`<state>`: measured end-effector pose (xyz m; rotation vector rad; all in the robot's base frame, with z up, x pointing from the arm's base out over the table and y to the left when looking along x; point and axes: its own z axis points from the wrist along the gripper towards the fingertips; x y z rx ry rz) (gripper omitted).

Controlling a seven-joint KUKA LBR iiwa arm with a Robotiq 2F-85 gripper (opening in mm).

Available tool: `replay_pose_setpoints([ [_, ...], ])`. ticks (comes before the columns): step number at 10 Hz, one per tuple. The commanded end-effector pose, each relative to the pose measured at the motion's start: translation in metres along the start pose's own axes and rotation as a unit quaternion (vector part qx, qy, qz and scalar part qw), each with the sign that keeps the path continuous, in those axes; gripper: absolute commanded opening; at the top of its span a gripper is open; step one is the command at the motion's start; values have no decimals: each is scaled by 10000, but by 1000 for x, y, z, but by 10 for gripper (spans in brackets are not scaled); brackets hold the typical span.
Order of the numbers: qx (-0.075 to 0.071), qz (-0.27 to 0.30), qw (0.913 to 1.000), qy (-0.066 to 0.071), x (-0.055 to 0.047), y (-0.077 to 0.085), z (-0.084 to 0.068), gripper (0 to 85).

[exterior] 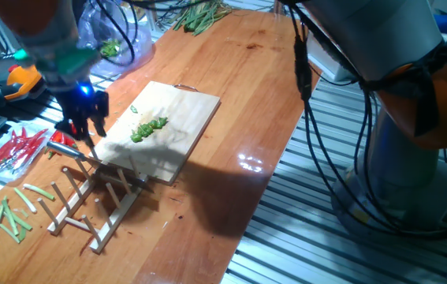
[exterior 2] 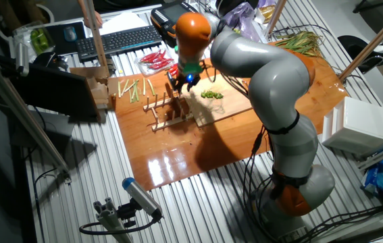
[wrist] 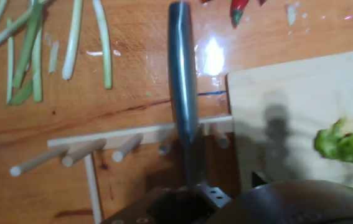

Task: Chop the chili peppers

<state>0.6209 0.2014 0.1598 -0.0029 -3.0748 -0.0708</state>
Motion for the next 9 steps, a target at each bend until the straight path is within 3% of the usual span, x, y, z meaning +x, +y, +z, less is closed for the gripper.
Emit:
replay_pose_setpoints([
  [1,40,-109,9999,14,2,-2,-54,0],
  [2,124,-150,9998,-23,2,-6,-61,0],
  [4,322,-260,9988,-271,10,-18,-71,0],
  [5,349,-324,9982,-352,14,-27,-76,0],
  [8,402,-499,9972,-382,18,-51,-87,0],
  [9,330,-571,9970,-406,19,-59,-85,0],
])
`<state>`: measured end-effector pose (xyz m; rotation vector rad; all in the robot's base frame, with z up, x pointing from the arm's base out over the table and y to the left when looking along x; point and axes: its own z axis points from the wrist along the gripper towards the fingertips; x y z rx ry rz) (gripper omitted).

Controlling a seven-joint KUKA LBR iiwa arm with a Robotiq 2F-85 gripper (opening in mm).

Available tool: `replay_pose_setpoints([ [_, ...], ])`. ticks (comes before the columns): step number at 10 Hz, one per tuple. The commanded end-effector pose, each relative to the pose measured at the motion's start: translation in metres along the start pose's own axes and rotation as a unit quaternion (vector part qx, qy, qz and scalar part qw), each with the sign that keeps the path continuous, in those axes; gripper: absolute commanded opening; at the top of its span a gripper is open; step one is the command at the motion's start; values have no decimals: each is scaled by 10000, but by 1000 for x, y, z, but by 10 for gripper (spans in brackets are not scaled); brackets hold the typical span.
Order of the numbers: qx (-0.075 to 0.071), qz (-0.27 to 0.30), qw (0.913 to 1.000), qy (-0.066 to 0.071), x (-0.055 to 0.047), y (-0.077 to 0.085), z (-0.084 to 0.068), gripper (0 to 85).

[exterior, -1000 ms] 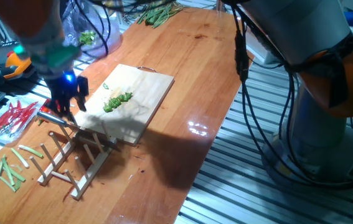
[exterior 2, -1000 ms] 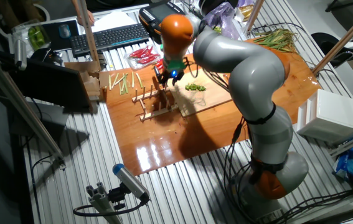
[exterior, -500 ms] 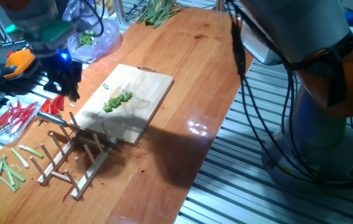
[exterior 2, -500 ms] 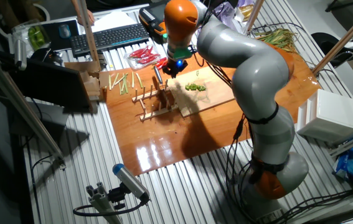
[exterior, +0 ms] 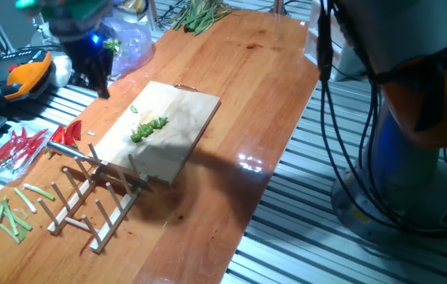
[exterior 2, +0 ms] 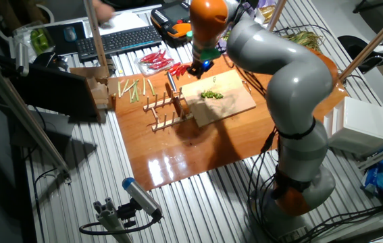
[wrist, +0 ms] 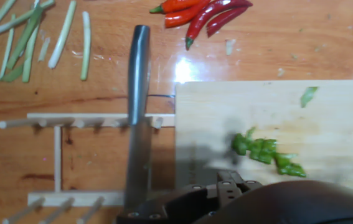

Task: Chop the chili peppers

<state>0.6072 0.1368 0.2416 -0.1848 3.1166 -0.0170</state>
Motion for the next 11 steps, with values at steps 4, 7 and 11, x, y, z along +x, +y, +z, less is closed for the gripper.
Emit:
replay_pose_setpoints([
  [4,-10,-63,10000,59,0,4,-3,0],
  [7,29,-17,10000,56,-2,9,-3,0],
  [11,-3,-40,9999,130,-2,13,-3,0],
])
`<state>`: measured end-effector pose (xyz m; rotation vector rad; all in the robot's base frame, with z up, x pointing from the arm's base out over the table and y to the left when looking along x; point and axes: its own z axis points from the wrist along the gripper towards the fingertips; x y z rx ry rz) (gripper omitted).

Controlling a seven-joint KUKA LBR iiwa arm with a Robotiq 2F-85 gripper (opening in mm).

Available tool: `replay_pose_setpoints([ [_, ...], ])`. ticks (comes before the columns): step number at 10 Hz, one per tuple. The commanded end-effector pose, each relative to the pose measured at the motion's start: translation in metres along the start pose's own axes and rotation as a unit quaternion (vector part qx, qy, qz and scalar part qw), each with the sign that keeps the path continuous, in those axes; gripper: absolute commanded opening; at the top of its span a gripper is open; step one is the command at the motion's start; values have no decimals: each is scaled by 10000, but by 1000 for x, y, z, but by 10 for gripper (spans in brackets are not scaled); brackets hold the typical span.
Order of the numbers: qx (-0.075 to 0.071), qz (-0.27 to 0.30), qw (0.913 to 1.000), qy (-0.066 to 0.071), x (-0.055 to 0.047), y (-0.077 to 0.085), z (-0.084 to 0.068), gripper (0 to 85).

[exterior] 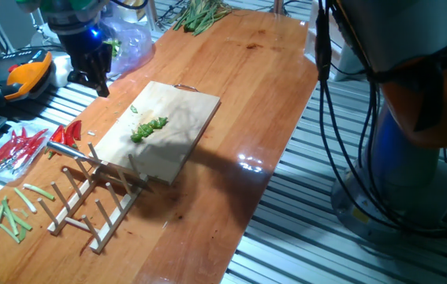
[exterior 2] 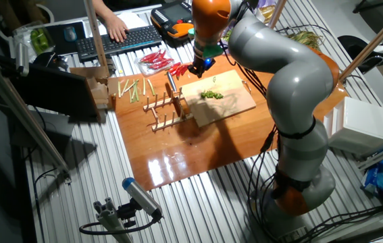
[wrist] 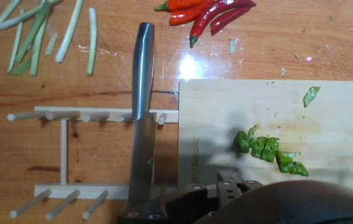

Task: Chop the chili peppers

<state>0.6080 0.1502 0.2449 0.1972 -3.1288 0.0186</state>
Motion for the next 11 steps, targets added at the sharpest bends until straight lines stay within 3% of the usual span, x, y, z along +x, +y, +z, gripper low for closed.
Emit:
replay_pose_setpoints([
  [1,9,-2,10000,-7,-1,1,-1,0],
  [9,34,-40,10000,35,-1,6,-3,0],
  [10,25,-47,9999,111,-3,6,-5,0],
  [11,-28,-55,9996,275,-6,7,-6,0],
])
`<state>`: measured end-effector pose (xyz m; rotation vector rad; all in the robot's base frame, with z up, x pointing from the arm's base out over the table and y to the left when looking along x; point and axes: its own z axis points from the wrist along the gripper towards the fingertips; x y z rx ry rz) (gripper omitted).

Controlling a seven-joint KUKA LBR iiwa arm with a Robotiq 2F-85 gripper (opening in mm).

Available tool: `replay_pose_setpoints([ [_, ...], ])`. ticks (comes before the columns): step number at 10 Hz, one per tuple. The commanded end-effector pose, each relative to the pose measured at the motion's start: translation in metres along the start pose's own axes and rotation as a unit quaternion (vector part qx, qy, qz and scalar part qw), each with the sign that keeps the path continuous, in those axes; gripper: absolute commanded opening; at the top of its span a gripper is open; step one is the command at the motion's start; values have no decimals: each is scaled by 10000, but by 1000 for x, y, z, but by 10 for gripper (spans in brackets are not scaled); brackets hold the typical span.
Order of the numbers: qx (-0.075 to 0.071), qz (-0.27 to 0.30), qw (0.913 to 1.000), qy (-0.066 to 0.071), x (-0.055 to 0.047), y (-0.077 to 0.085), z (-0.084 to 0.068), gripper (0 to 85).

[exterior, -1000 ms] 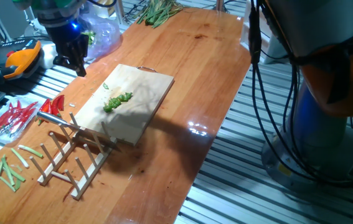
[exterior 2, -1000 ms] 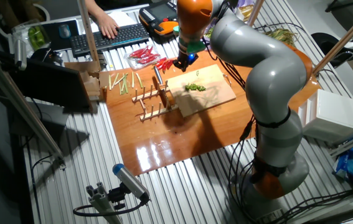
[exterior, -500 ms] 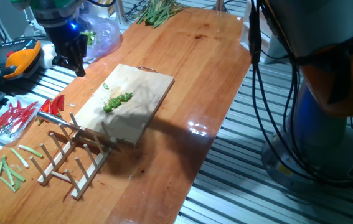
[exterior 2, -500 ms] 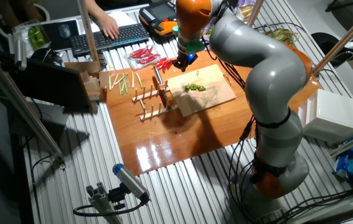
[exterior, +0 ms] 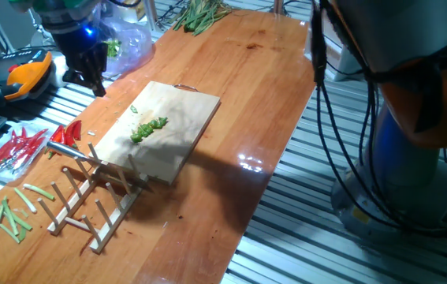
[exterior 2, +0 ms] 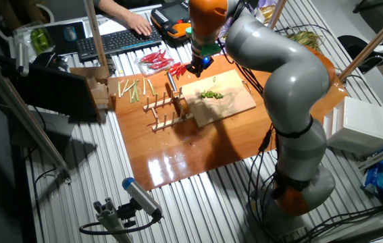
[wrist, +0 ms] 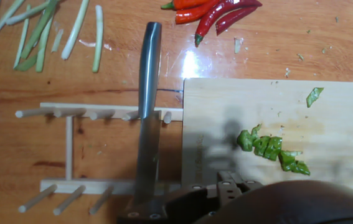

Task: Chop the chili peppers

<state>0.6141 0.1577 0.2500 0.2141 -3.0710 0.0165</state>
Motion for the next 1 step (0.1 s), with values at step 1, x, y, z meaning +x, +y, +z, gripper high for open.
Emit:
replay_pose_setpoints([
  [1,10,-32,10000,49,-3,0,1,0],
])
